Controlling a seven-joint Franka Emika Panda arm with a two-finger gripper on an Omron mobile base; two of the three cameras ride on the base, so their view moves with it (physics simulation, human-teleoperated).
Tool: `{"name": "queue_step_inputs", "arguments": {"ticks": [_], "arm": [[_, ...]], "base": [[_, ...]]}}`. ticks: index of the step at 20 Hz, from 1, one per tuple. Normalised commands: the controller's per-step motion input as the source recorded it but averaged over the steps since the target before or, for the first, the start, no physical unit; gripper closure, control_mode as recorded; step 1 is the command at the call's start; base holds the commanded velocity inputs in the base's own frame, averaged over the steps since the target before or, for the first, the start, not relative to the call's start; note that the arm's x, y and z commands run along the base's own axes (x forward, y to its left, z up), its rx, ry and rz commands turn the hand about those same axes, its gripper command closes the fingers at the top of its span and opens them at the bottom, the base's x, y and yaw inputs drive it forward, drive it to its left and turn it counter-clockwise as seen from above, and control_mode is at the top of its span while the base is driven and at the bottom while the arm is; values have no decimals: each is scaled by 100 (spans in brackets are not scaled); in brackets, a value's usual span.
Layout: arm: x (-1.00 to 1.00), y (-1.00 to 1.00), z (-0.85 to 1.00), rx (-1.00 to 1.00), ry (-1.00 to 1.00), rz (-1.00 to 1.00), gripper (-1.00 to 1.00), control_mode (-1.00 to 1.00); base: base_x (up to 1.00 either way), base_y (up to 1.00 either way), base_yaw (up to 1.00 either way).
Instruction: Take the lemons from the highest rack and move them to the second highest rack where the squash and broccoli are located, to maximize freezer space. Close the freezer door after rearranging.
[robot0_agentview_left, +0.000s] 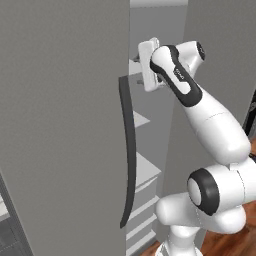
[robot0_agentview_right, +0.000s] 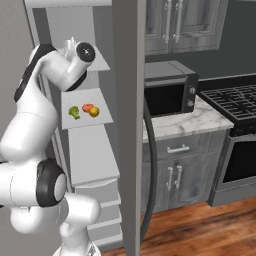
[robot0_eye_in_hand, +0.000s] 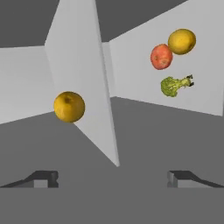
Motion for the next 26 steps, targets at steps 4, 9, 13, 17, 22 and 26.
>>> {"name": "queue_step_inputs", "arguments": {"ticks": [4,9,13,17,22,26], "arm": [[34,20,6,0,10,0,-100,-100],[38,6,0,0,0,0,-100,-100],[38,7,0,0,0,0,-100,-100],[31,16,0,0,0,0,-100,-100],[25,24,0,0,0,0,-100,-100],[32,18,-3,0,1,0,-100,-100]], "base": [[0,0,0],[0,0,0],[0,0,0],[0,0,0],[0,0,0],[0,0,0]]}}
